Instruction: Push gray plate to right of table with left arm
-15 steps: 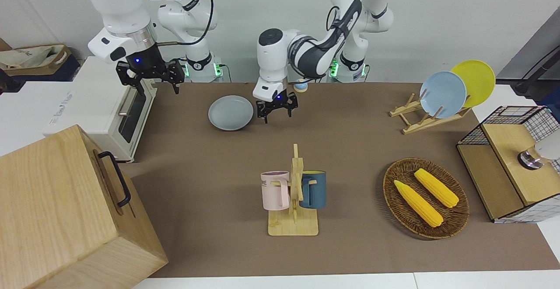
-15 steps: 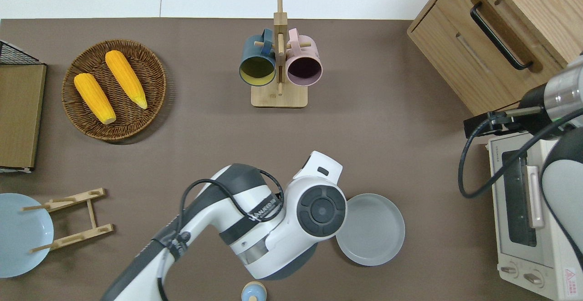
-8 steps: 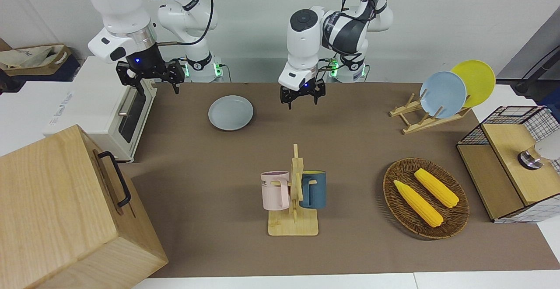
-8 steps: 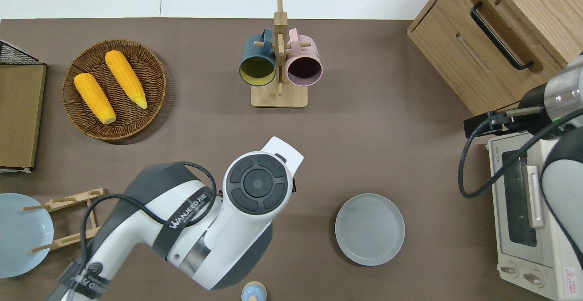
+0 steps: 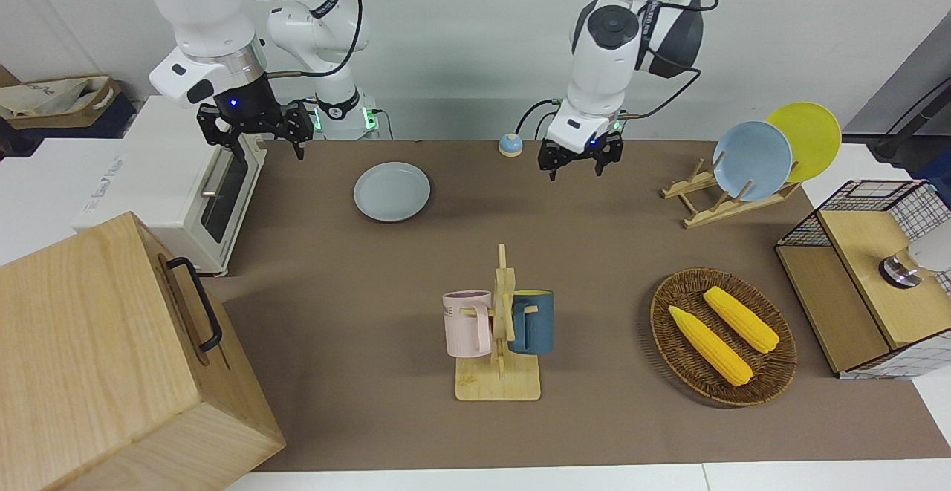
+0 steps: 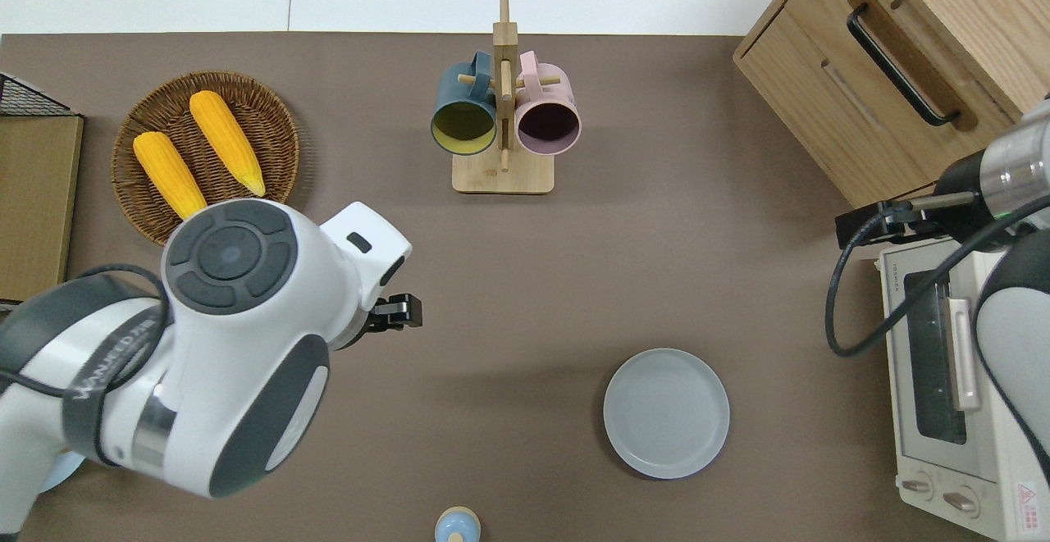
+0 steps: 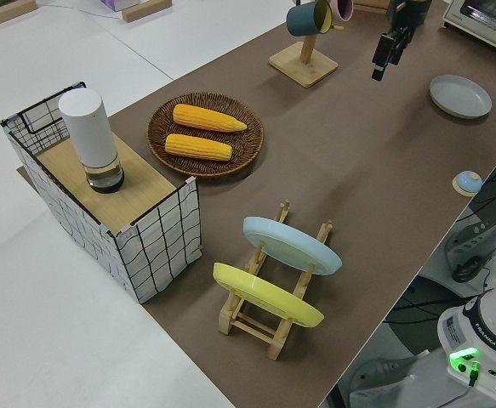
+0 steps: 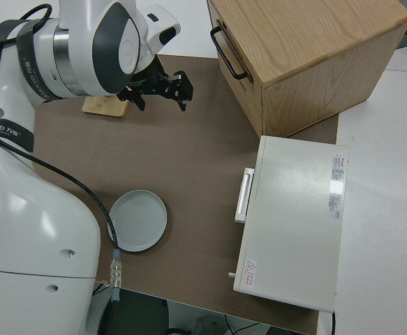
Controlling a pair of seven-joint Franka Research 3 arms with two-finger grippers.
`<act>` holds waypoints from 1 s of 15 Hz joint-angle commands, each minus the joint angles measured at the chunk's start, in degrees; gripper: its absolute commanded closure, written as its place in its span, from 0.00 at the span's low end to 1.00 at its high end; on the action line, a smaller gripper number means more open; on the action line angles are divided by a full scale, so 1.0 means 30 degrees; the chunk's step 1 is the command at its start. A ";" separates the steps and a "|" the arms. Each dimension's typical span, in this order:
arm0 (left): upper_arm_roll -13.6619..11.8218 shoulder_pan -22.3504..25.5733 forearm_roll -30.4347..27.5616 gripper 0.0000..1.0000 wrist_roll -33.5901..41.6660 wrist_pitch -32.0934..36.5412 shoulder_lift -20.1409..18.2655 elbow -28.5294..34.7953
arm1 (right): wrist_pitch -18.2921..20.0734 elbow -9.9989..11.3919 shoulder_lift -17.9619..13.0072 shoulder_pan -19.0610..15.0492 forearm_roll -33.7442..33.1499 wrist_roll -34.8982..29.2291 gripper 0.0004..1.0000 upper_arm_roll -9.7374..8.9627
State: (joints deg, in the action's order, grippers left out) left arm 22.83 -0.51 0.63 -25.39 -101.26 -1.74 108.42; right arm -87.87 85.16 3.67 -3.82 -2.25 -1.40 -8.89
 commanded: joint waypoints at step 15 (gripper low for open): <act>-0.8311 -0.0092 -0.1617 0.00 0.9284 0.2437 -0.3229 -0.0015 | 0.0197 -0.0026 -0.0110 -0.0014 0.0134 -0.0090 0.02 0.0004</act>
State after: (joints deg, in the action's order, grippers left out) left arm 0.65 -0.50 -2.36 -0.55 -94.34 -9.87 108.34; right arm -87.87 85.16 3.67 -3.82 -2.25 -1.40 -8.89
